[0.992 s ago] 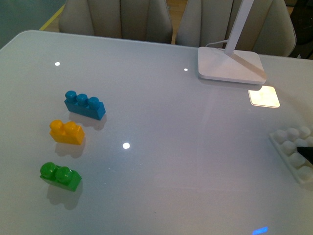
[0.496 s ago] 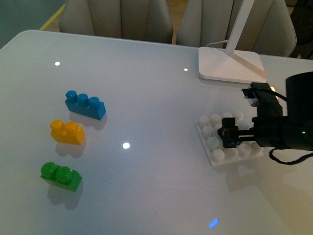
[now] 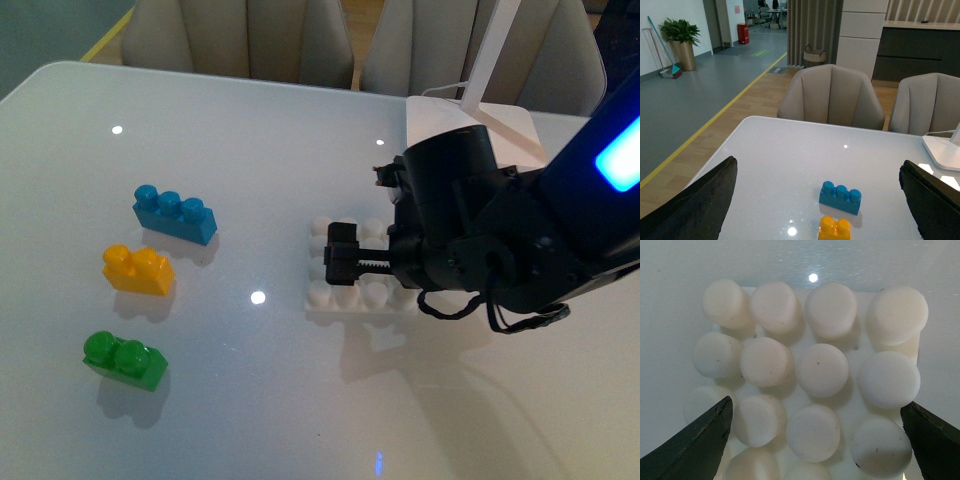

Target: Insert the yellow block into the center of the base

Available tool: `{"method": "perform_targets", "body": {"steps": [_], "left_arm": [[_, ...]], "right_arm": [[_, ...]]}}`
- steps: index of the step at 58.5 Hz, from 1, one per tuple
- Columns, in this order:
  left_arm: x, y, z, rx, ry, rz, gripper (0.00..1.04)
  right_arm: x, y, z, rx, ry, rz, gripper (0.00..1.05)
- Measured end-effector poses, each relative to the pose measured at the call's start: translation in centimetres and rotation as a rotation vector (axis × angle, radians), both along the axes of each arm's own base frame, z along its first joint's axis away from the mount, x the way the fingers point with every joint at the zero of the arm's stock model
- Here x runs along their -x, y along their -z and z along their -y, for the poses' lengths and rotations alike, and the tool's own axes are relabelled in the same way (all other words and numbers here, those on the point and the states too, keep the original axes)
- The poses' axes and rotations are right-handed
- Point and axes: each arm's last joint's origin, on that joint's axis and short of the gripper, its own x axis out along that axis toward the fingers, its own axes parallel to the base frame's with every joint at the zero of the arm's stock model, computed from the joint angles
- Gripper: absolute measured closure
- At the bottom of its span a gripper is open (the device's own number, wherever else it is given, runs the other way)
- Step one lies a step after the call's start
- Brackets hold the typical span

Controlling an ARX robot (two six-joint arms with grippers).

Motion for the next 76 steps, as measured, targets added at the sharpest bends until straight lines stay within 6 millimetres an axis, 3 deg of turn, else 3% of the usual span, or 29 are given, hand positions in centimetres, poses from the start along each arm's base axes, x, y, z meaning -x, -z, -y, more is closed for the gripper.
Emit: {"method": "perform_targets", "body": {"steps": [14,36,76], "left_arm": [[0.0,0.0,0.0,0.0,0.0,0.0,0.07],[0.0,0.0,0.0,0.0,0.0,0.0,0.07],[0.0,0.0,0.0,0.0,0.0,0.0,0.07]], "right_arm": [[0.9,-0.3,-3.8,-0.057,-0.027,-0.03,0.08],[2.0,-0.2,-6.4,-0.081,-0.106,-0.061,0.08],[2.2,-1.2,-5.0,-0.148,-0.062,-0.049,0.09]]}}
